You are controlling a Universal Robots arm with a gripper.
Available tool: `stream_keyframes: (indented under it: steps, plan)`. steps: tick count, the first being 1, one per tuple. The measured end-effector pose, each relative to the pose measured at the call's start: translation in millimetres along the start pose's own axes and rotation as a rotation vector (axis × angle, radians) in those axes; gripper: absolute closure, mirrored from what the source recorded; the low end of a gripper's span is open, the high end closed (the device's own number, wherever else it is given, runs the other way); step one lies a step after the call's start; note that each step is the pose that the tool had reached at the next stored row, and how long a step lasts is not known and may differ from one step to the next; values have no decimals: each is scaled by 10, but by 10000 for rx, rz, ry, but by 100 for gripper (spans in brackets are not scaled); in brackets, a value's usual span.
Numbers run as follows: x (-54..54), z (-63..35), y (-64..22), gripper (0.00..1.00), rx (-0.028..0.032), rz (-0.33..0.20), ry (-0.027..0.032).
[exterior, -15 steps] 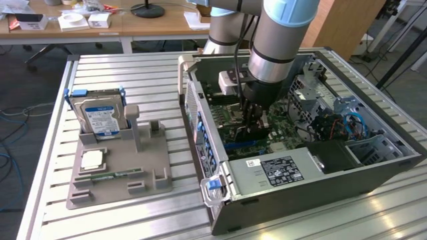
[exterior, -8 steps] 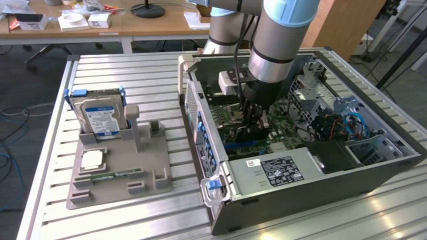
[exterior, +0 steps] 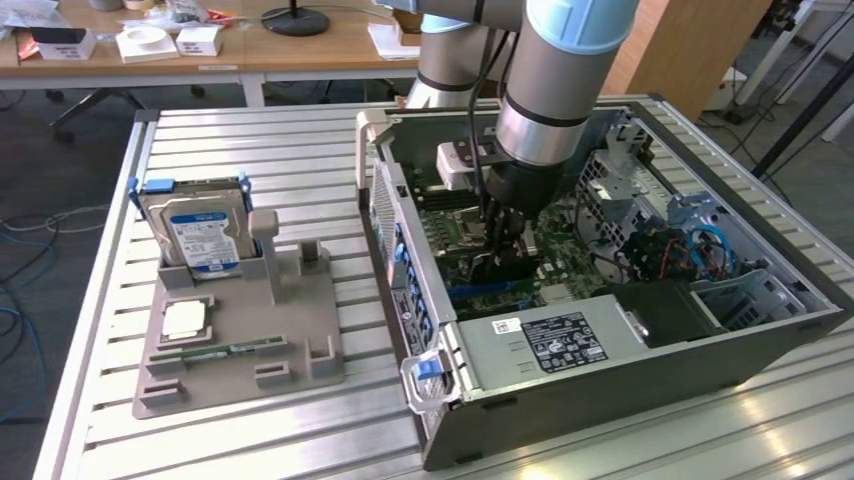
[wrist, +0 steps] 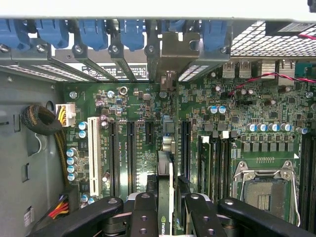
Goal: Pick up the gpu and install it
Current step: 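Insert the gpu into the slot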
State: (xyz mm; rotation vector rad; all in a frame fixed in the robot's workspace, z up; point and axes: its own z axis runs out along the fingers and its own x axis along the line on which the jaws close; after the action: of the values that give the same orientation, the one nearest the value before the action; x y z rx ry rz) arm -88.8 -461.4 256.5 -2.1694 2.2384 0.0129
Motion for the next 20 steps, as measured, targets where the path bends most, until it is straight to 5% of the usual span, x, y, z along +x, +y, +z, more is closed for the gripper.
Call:
stream_keyframes:
  steps: [20]
  plan:
    - [0, 1, 10, 74, 11, 0, -1]
